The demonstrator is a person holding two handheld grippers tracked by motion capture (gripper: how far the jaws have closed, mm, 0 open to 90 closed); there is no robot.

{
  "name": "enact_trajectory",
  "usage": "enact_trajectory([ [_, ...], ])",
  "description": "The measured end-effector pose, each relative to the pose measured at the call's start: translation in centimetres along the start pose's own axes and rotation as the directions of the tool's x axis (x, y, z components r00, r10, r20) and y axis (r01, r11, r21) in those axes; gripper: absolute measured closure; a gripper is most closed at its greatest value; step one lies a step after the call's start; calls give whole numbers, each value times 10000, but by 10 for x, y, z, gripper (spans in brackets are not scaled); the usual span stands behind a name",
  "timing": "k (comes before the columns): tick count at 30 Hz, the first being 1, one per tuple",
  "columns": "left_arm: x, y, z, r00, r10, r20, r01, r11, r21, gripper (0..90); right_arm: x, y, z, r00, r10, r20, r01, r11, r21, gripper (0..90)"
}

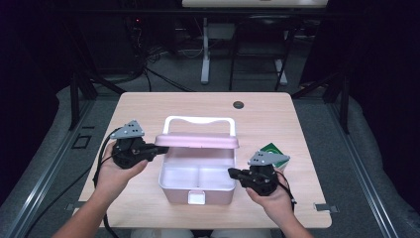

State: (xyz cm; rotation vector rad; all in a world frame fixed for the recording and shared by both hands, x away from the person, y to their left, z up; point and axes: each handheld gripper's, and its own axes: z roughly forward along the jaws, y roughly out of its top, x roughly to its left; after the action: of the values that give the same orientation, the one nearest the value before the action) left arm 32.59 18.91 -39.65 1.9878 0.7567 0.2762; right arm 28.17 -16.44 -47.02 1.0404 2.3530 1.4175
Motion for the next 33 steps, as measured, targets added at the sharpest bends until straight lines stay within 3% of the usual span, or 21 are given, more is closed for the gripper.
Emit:
enact_trajectory([
  [7,6,14,2,9998,-19,-184,20,10000,33,900,10,-3,11,9991,-400,-152,405,9986,332,900],
  [18,14,26,5,9992,-50,-403,53,10000,72,900,16,-7,23,9976,-616,-327,641,9944,834,900],
  [33,19,41,11,9980,-73,-630,85,9998,186,900,14,-11,17,9967,-734,-349,761,9935,842,900],
])
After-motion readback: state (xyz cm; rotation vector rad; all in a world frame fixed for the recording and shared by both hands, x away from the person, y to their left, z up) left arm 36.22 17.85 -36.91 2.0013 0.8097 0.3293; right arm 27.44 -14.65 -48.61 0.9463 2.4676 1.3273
